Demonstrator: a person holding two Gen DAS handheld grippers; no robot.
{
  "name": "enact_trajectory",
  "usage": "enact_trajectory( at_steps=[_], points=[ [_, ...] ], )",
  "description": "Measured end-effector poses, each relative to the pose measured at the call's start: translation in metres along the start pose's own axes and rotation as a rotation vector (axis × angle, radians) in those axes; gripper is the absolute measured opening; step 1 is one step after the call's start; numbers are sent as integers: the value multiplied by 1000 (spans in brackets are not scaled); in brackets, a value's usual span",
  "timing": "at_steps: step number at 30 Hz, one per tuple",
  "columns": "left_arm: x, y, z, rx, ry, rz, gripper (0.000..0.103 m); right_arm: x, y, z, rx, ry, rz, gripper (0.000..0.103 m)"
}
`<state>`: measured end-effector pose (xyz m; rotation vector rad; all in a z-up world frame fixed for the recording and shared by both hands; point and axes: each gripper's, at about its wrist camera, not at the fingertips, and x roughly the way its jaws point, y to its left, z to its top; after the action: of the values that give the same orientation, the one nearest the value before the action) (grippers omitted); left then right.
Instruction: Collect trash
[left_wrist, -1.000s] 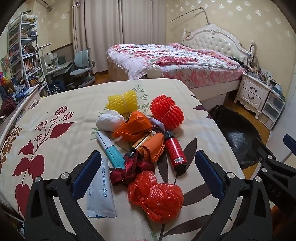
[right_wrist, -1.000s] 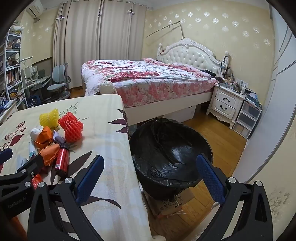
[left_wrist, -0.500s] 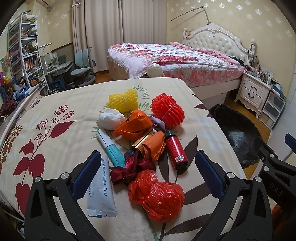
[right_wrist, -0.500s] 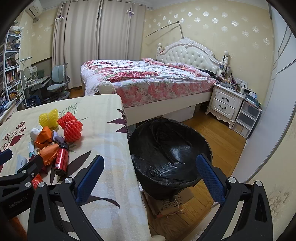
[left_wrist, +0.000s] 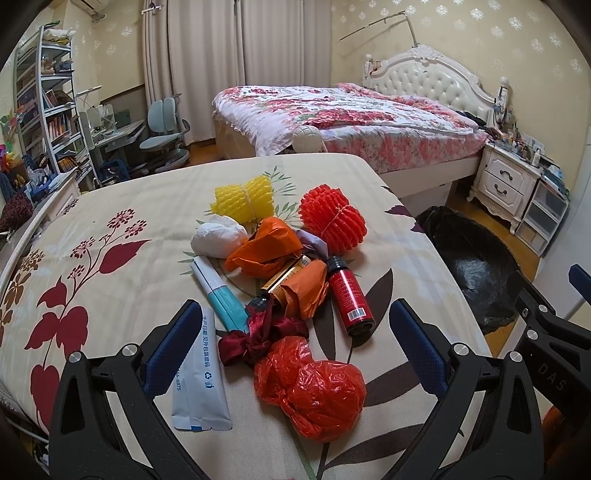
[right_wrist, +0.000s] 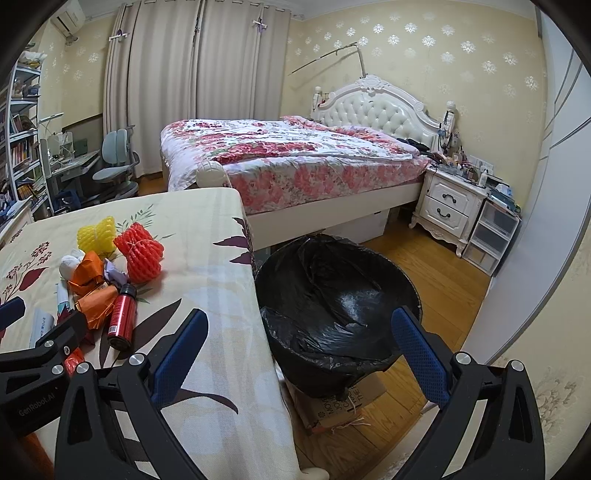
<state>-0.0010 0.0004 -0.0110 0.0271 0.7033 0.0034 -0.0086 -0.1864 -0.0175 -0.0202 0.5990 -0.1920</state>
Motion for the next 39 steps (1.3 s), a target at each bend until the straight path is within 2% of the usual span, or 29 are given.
enact_trajectory(
  at_steps=[39],
  points=[
    [-2,-6,-4,9,6,-2,98,1,-4,-3,1,4,1,97]
  ],
)
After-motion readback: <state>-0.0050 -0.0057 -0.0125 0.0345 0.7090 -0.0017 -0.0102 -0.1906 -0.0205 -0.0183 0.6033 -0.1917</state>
